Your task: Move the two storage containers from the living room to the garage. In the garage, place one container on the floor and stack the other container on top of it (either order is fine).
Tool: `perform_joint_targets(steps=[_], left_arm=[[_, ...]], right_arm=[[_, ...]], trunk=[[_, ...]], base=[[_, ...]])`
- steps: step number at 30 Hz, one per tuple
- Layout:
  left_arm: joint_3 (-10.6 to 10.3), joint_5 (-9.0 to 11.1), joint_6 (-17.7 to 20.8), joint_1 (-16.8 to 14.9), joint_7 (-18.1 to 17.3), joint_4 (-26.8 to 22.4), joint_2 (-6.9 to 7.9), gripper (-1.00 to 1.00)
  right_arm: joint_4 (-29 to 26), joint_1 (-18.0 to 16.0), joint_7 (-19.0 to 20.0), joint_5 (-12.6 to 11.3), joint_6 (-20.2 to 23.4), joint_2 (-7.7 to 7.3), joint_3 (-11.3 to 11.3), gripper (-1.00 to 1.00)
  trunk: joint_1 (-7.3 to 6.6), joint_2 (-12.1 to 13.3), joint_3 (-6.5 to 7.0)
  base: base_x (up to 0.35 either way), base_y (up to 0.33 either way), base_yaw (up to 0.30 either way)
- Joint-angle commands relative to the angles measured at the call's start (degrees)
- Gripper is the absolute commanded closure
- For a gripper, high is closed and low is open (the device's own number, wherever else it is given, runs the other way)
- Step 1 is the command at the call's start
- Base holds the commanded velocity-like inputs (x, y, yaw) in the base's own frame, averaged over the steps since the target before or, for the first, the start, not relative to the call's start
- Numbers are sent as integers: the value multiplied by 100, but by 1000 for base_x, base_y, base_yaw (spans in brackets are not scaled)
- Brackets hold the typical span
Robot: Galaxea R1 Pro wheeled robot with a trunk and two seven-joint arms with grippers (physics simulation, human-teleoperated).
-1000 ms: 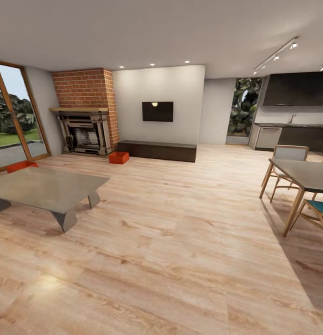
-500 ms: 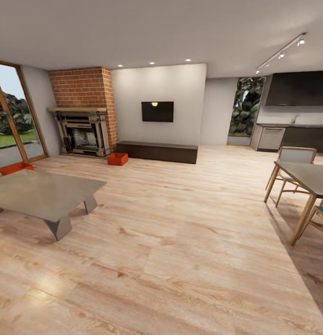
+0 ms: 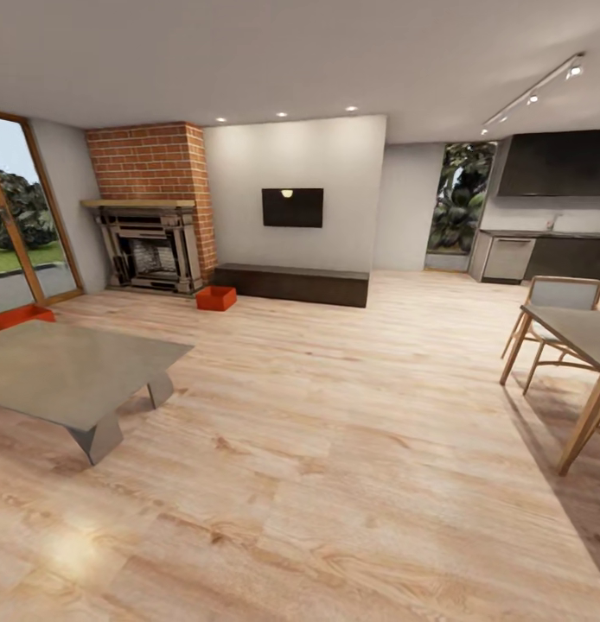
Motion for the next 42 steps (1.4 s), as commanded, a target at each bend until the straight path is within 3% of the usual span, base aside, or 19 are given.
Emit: perform_joint_targets(steps=[1,42], left_arm=[[8,33,-17,-2,7,3,-2,-100],[9,33,-43,-2,7,1,-2,-100]], right_arm=[[16,-6,33,-63,-31,1,39,-100],[16,-6,33,-5,-33,-12,67,-100]], trunk=[[3,-2,-6],[3,-2,-6]], base=[[321,0,0],[321,0,0]])
